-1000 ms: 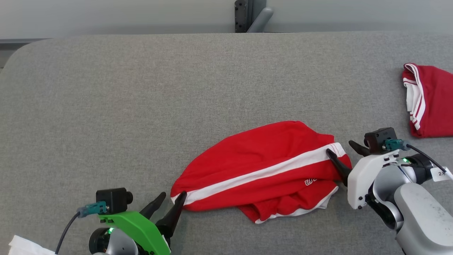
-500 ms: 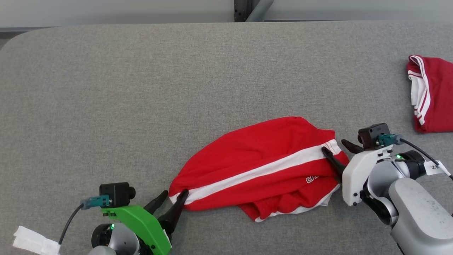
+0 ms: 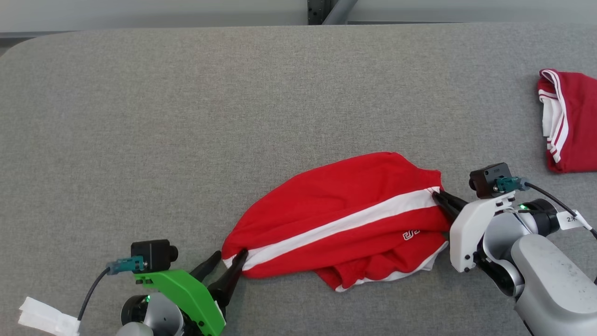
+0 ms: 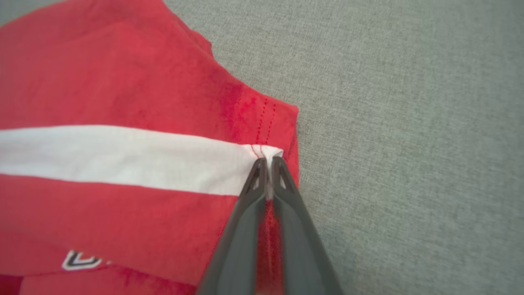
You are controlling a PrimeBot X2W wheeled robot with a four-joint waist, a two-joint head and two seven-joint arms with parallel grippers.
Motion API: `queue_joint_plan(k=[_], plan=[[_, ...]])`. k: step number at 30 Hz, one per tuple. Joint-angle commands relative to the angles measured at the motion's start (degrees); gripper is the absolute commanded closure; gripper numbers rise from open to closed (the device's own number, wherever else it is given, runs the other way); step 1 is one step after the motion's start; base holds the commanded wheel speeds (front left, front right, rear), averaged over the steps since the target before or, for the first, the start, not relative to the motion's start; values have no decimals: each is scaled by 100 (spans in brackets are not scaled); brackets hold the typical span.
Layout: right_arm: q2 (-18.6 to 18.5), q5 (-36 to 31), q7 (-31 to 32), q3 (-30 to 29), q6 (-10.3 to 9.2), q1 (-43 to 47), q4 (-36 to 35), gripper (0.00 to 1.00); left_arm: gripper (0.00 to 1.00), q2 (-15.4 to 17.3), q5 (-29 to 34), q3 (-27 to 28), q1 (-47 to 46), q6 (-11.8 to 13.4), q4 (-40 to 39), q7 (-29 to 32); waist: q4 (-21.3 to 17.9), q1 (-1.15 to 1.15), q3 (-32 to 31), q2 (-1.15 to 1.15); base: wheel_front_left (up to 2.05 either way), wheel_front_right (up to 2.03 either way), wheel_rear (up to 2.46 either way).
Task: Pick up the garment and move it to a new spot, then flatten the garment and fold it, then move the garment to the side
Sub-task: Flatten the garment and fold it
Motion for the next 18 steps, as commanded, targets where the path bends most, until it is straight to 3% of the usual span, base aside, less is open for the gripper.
queue_joint_plan(k=[1,2,18], plan=[[-26,56,1,19,-8,-59,23,95,0,15,-35,-1,-69,-19,24,-10,-5,0,-3,27,0,0,0],[-27,64,2,29,-8,-61,26,100,0,21,-41,-6,-69,-20,32,1,-10,0,-4,27,0,0,0],[-89,158,-121,106,-8,0,-46,100,0,198,-199,13,320,62,-367,157,-127,0,-104,27,0,0,0]])
